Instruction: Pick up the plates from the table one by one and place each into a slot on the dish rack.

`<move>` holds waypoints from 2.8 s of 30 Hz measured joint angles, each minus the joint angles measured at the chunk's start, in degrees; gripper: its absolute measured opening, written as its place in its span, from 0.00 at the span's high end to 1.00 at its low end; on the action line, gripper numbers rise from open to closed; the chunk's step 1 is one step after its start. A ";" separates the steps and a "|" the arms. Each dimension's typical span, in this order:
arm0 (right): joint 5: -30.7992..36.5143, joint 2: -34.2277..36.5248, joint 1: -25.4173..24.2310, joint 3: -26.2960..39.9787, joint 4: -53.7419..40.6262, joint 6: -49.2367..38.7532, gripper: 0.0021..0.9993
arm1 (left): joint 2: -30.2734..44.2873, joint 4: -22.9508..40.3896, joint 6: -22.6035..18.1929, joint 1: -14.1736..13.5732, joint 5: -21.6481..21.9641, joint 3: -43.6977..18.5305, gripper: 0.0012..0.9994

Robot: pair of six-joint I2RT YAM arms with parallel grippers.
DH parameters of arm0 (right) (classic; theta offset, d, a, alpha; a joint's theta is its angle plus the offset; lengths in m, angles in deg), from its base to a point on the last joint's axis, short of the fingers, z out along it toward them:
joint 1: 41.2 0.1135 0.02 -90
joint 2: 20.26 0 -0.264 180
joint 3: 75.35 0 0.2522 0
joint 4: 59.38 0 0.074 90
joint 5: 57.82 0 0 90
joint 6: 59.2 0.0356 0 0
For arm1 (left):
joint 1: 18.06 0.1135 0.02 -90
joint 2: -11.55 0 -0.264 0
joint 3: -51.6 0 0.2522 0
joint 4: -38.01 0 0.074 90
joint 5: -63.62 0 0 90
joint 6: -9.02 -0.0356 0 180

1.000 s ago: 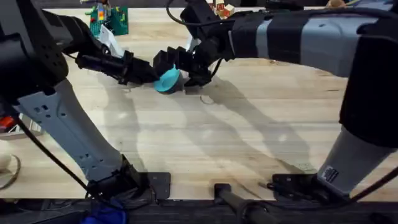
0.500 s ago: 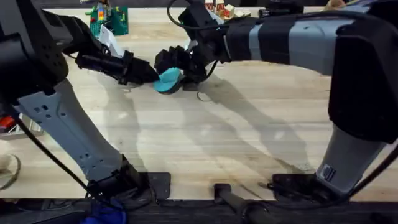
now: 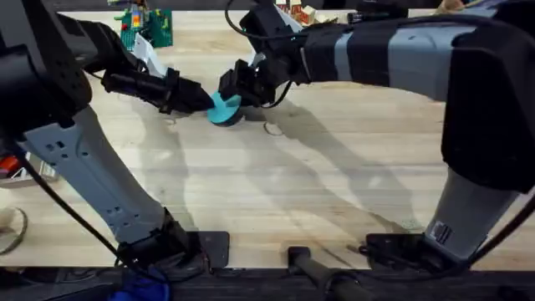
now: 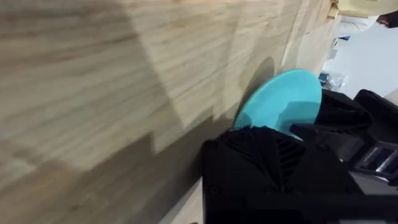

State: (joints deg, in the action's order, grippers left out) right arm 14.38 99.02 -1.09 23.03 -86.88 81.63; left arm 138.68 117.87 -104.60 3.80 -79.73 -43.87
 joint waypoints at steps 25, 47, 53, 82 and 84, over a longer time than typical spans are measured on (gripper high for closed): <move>-0.72 -0.07 -0.23 0.59 0.84 0.17 0.96 | 2.55 6.43 0.44 -0.28 2.83 -6.10 0.96; -0.81 -1.67 -0.83 0.85 -0.31 -8.40 0.97 | -18.59 8.49 3.77 -0.57 13.62 -9.77 0.96; -0.20 -5.86 -2.48 3.05 -4.02 -17.27 0.97 | -27.99 8.74 10.67 -0.57 23.41 -9.79 0.96; 0.24 -33.31 -19.10 4.26 -18.56 -65.69 0.97 | -46.51 12.14 25.18 -0.57 49.78 -9.81 0.00; 0.26 -33.31 -21.43 4.26 -18.53 -66.90 0.97 | -46.51 12.14 25.18 -0.57 49.78 -9.81 0.00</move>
State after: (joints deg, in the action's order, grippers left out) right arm 14.64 65.71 -22.52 27.30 -105.41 14.74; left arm 92.17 130.01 -79.42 3.24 -29.95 -53.68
